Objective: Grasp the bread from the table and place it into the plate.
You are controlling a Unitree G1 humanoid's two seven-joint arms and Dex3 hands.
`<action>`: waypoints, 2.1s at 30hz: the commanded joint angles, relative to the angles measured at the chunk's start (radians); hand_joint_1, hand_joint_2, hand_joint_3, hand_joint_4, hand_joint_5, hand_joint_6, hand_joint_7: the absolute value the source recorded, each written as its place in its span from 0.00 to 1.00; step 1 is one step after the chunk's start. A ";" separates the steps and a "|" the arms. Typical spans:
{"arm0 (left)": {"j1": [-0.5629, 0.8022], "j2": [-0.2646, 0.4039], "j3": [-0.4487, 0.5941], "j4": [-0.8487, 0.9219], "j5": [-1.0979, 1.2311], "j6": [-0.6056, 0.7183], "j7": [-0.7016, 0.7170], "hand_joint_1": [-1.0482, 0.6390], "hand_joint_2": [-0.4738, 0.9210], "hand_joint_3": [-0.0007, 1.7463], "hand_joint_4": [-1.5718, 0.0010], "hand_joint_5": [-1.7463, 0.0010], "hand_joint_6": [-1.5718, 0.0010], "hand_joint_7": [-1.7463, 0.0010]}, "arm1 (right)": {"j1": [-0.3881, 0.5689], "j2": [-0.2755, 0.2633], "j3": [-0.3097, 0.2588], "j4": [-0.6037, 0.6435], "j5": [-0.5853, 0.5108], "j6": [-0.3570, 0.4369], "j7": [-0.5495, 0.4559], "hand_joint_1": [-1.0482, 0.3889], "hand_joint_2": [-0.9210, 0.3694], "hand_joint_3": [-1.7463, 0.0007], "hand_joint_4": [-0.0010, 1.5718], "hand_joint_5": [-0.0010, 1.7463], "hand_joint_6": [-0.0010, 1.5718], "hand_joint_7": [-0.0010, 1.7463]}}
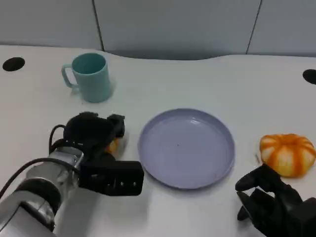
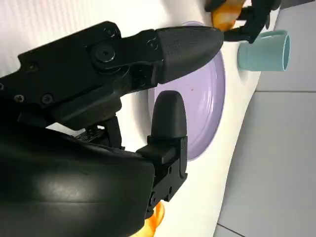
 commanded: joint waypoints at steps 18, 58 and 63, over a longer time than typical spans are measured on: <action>0.126 0.089 0.329 -0.118 -0.399 -0.305 -0.079 0.56 0.96 0.03 0.52 0.00 0.67 0.00 | -0.013 -0.008 -0.015 0.020 0.002 -0.011 -0.006 0.53 0.00 0.82 0.37 1.00 0.22 1.00; -0.096 -0.160 0.197 -0.173 -0.352 -0.316 -0.420 0.55 0.96 0.03 0.45 0.00 0.62 0.00 | -0.040 0.002 -0.002 0.079 -0.002 -0.049 0.005 0.52 0.00 0.82 0.38 1.00 0.23 1.00; -0.119 -0.157 0.156 -0.153 -0.291 -0.298 -0.383 0.47 0.97 0.03 0.54 0.00 0.69 0.00 | -0.039 0.007 0.000 0.075 0.006 -0.041 0.011 0.52 0.00 0.81 0.38 1.00 0.23 1.00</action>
